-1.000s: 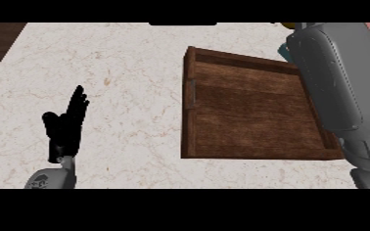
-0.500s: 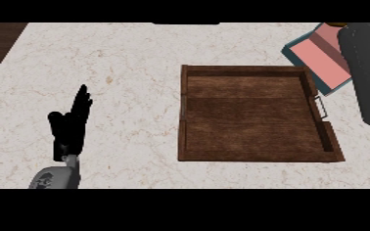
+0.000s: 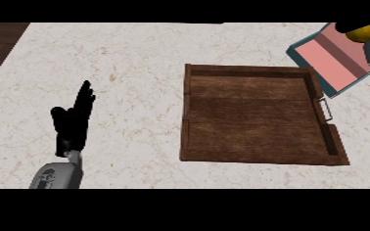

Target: Pick the lemon from the tray and place it in the cardboard box

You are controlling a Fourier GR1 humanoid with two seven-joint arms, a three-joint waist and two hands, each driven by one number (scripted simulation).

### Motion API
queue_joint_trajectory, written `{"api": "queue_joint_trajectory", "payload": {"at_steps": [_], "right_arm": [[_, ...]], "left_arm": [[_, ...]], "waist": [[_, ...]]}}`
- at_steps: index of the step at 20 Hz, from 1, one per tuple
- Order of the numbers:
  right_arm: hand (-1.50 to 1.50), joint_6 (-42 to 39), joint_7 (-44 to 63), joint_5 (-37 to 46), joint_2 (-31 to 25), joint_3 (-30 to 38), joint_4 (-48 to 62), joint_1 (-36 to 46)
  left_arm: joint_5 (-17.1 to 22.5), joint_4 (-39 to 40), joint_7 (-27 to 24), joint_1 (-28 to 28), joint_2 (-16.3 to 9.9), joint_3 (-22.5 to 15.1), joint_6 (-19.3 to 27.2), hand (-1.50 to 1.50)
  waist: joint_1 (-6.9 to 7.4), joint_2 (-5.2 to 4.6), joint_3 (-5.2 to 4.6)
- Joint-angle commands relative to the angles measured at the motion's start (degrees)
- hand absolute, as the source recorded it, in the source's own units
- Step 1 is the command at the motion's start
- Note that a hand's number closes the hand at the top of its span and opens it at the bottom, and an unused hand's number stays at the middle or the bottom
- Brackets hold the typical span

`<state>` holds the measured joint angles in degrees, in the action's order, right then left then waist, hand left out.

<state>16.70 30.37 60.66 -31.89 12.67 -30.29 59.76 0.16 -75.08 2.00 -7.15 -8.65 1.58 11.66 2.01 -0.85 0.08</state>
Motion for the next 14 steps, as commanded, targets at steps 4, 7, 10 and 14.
{"api": "queue_joint_trajectory", "payload": {"at_steps": [4,7,10,14], "right_arm": [[-1.5,5.68,-7.75,-7.04,-2.36,8.8,11.02,-0.49],[-1.5,5.41,-15.49,-11.31,-3.3,11.92,11.24,-1.32],[-1.5,8.1,-23.24,-15.89,-2.19,15.45,9.77,-2.93],[-1.5,9.26,-32.17,-23.73,0.53,21.37,7.01,-2.2]], "left_arm": [[0.3,-0.63,2.36,-2.87,-0.4,-0.05,-0.81,0.0],[-0.62,2.45,-0.58,-2.55,0.31,0.02,-0.27,0.0],[0.53,-0.55,-0.91,1.22,-0.09,0.49,-1.09,0.0],[0.2,1.83,-3.12,1.98,-0.05,0.89,-1.08,0.0]], "waist": [[1.6,-0.83,0.18],[0.21,-0.36,0.09],[0.47,-0.13,0.14],[0.09,-0.19,0.15]]}}
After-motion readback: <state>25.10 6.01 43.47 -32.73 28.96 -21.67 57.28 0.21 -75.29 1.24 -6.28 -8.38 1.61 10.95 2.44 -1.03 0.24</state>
